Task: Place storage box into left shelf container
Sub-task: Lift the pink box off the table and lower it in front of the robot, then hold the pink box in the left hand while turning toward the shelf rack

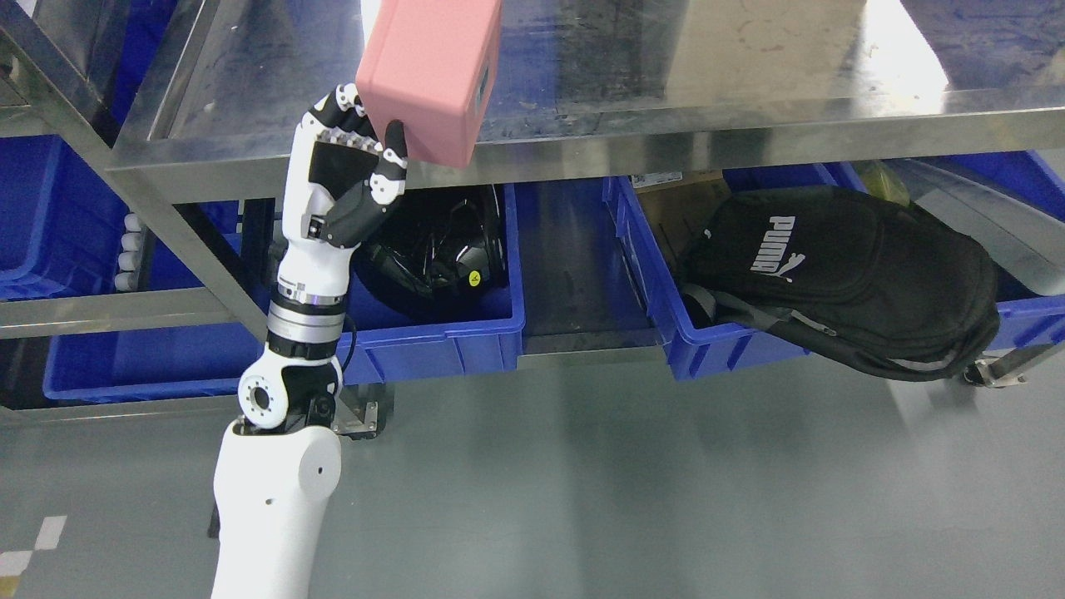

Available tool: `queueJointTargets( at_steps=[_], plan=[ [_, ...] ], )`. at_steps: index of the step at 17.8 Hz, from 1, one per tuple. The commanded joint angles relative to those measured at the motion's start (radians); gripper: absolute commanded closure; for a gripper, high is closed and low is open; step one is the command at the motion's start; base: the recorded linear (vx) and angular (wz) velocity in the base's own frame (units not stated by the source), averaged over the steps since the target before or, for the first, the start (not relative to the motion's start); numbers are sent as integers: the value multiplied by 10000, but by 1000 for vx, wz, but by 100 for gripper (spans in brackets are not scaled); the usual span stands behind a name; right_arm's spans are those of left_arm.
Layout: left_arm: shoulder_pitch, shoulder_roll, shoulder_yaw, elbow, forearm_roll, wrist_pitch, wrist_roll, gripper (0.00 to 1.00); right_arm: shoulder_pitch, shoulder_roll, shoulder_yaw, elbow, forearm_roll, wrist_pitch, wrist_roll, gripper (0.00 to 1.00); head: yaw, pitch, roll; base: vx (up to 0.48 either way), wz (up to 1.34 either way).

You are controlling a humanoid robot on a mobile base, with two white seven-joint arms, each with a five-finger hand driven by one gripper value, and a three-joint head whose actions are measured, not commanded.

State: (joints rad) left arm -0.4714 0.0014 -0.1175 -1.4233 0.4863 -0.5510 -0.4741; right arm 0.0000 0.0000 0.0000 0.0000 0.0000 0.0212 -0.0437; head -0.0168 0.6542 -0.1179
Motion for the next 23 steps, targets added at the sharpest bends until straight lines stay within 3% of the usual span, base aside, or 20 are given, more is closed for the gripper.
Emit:
queueJointTargets(
  at_steps=[1, 6, 15, 23],
  plan=[
    [1324, 160, -667, -1766, 107, -288, 138, 98, 92, -175, -46, -175, 15, 2, 7, 0, 0, 0, 0, 1, 17],
    [1386, 160, -451, -1751, 107, 292, 1394, 98, 92, -175, -46, -175, 15, 2, 7, 0, 0, 0, 0, 0, 82],
    [1538, 160, -451, -1766, 107, 570, 1427, 98, 92, -175, -46, -175, 15, 2, 7, 0, 0, 0, 0, 22, 680],
    [1861, 160, -451, -1766, 107, 525, 1397, 98, 92, -175, -46, -175, 15, 2, 7, 0, 0, 5, 0, 192, 1099]
  ],
)
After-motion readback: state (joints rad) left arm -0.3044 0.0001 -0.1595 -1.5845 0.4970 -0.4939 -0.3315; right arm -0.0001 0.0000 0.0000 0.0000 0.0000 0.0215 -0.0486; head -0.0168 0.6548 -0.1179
